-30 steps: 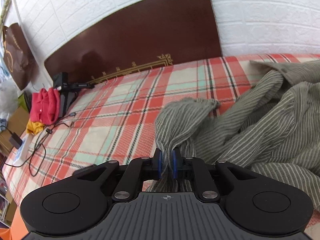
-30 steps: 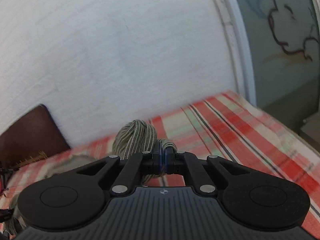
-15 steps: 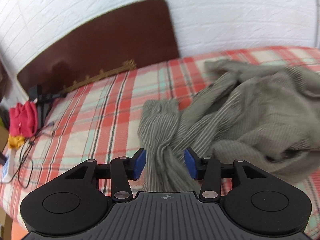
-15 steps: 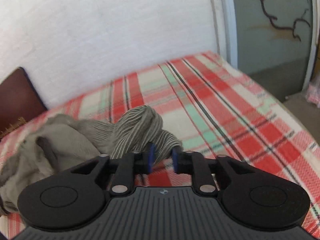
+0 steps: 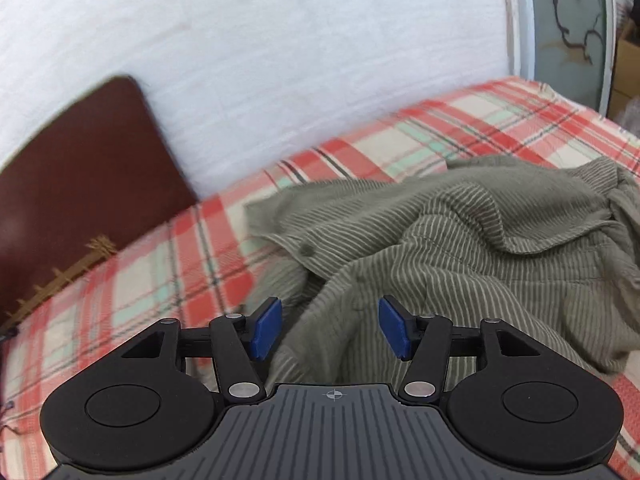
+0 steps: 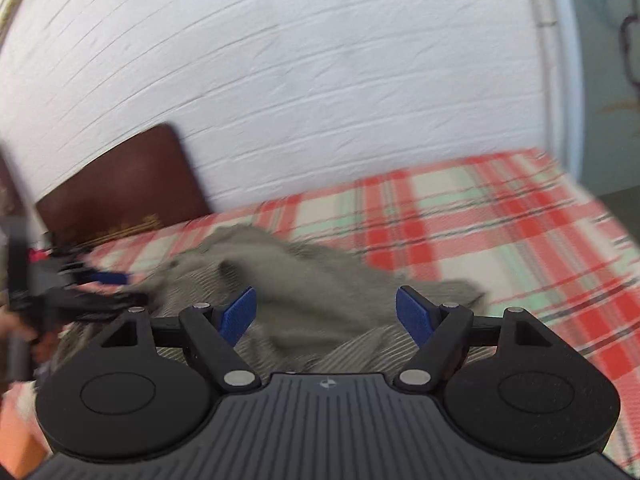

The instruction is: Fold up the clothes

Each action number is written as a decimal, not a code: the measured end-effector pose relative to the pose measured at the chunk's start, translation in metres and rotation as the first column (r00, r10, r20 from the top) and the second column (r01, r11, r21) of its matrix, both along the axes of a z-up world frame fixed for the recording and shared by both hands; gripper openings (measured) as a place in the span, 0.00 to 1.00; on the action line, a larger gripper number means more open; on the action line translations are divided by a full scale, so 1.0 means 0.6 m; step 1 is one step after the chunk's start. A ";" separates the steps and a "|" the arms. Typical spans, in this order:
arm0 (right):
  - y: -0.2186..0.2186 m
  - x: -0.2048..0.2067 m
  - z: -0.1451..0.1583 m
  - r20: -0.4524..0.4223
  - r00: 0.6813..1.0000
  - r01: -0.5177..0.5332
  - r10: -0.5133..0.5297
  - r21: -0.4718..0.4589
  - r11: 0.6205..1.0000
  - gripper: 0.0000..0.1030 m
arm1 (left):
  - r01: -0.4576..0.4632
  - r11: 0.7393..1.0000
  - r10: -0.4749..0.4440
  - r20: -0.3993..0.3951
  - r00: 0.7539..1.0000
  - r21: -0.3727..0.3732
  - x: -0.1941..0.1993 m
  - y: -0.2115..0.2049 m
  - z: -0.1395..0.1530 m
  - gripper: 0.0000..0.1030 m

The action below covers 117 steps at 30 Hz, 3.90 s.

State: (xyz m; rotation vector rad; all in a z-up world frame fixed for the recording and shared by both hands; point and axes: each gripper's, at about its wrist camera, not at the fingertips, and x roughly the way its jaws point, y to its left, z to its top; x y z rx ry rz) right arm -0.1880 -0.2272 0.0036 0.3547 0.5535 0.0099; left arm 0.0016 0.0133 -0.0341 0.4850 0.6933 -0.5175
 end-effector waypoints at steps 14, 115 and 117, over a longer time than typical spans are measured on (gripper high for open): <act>0.059 0.043 -0.062 -0.169 0.959 -0.182 0.230 0.258 0.949 0.78 | -0.042 0.992 0.042 0.002 0.999 -0.116 -0.066 0.063 0.042 0.00; 0.050 0.385 0.287 0.279 0.943 -0.097 0.182 -0.294 0.951 0.05 | -0.155 0.944 0.270 0.407 0.873 -0.292 0.166 -0.012 0.268 0.00; 0.050 0.450 0.236 0.236 0.961 -0.069 0.146 -0.307 0.949 0.05 | -0.209 0.936 0.305 0.355 0.884 -0.284 0.239 -0.025 0.224 0.01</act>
